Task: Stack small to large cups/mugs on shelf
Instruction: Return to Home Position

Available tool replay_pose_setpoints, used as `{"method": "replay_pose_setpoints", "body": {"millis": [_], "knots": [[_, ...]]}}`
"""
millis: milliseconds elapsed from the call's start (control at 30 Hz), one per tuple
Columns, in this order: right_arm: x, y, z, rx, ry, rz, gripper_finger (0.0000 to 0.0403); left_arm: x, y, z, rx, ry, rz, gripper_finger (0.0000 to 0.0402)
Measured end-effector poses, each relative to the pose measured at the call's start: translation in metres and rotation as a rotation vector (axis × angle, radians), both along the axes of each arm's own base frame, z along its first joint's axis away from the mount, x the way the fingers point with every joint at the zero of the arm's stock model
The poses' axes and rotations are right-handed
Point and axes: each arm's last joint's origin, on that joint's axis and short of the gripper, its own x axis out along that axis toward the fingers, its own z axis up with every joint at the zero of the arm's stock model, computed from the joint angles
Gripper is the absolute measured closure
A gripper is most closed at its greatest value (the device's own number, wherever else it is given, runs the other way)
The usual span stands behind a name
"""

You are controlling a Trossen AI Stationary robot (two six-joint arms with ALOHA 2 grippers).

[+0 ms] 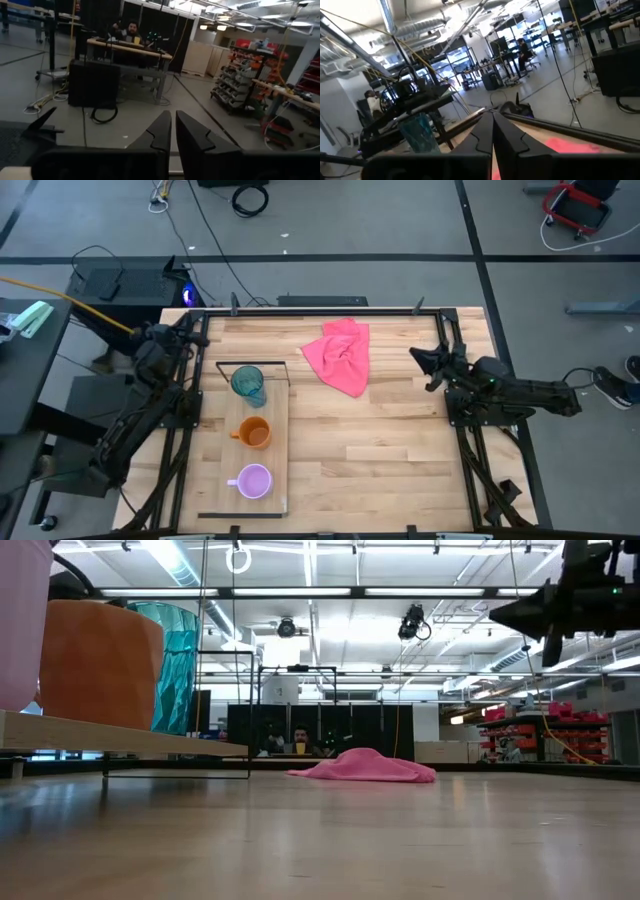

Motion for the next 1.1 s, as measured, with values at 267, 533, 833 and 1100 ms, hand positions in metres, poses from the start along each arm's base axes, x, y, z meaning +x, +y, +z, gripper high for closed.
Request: {"method": "replay_pose_setpoints", "body": {"millis": [267, 533, 833, 1100], "knots": [[0.004, 0.000, -0.014, 0.000, 0.049, -0.003, 0.0387, 0.003, 0.005, -0.020, -0.057, 0.012, 0.012, 0.0372], [0.005, 0.000, -0.024, -0.022, 0.165, -0.005, 0.0387, 0.004, 0.008, -0.037, -0.095, 0.068, 0.026, 0.0376], [0.005, -0.001, -0.024, -0.077, 0.196, -0.011, 0.0387, 0.005, 0.009, -0.038, -0.085, 0.134, 0.030, 0.0367], [0.005, 0.000, -0.024, -0.085, 0.200, -0.012, 0.0387, 0.005, 0.009, -0.038, -0.091, 0.126, 0.029, 0.0378]]}}
